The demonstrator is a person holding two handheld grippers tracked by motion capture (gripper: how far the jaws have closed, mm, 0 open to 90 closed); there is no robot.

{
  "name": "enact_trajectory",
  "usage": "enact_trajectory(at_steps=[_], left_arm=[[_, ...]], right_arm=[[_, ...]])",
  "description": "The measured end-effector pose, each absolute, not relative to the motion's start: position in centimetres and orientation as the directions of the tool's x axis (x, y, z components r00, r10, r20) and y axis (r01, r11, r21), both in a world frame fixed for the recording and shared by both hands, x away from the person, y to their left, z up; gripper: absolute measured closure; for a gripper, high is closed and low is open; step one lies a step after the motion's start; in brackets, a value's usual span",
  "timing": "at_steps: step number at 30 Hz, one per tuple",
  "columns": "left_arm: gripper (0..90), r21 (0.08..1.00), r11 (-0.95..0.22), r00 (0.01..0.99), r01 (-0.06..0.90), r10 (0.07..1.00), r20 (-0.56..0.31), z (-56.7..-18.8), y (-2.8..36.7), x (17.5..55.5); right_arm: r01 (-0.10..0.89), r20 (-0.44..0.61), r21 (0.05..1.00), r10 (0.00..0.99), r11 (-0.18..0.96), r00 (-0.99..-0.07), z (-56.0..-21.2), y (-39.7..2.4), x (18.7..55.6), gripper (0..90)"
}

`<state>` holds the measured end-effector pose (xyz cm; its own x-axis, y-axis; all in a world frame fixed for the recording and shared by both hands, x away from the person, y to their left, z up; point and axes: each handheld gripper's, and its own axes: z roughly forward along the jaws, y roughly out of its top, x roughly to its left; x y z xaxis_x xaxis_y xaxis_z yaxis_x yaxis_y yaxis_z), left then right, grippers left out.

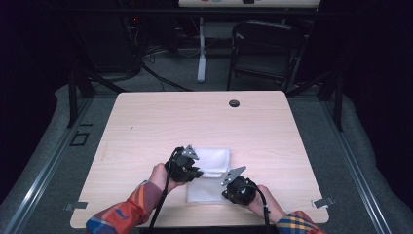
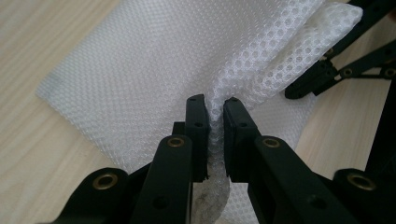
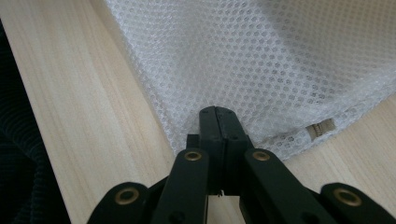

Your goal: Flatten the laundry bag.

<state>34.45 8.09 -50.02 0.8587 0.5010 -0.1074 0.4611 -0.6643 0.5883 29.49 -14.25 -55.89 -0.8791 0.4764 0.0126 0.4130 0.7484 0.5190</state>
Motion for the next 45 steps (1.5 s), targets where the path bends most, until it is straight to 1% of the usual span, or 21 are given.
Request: enact_trajectory(at_steps=[6, 15, 22, 30, 35, 45], left_arm=[[82.2, 0.606, -0.647, 0.847, 0.463, 0.524, -0.088, -48.9, 8.1, 35.3], [82.3, 0.623, -0.638, 0.839, 0.452, 0.541, -0.054, -47.5, 7.8, 36.7], [82.5, 0.642, -0.617, 0.823, 0.454, 0.567, -0.037, -46.6, 7.4, 38.3], [82.6, 0.649, -0.624, 0.815, 0.435, 0.579, 0.012, -45.4, 6.7, 39.9], [82.5, 0.664, -0.612, 0.814, 0.430, 0.580, 0.007, -45.0, 6.4, 41.2], [82.5, 0.676, -0.595, 0.790, 0.434, 0.612, 0.032, -44.6, 6.0, 43.6]], right_arm=[[0.425, 0.035, 0.531, 0.483, 0.733, -0.875, -56.0, -14.4, 29.5, 90.0], [0.419, 0.019, 0.526, 0.482, 0.740, -0.876, -56.0, -14.3, 29.5, 90.0], [0.422, 0.029, 0.532, 0.482, 0.734, -0.876, -56.1, -14.2, 29.4, 90.0], [0.421, 0.027, 0.529, 0.481, 0.737, -0.876, -56.0, -14.2, 29.4, 90.0], [0.411, 0.019, 0.523, 0.472, 0.747, -0.881, -56.0, -14.2, 29.5, 90.0], [0.411, 0.018, 0.521, 0.472, 0.748, -0.882, -55.9, -14.2, 29.5, 90.0]])
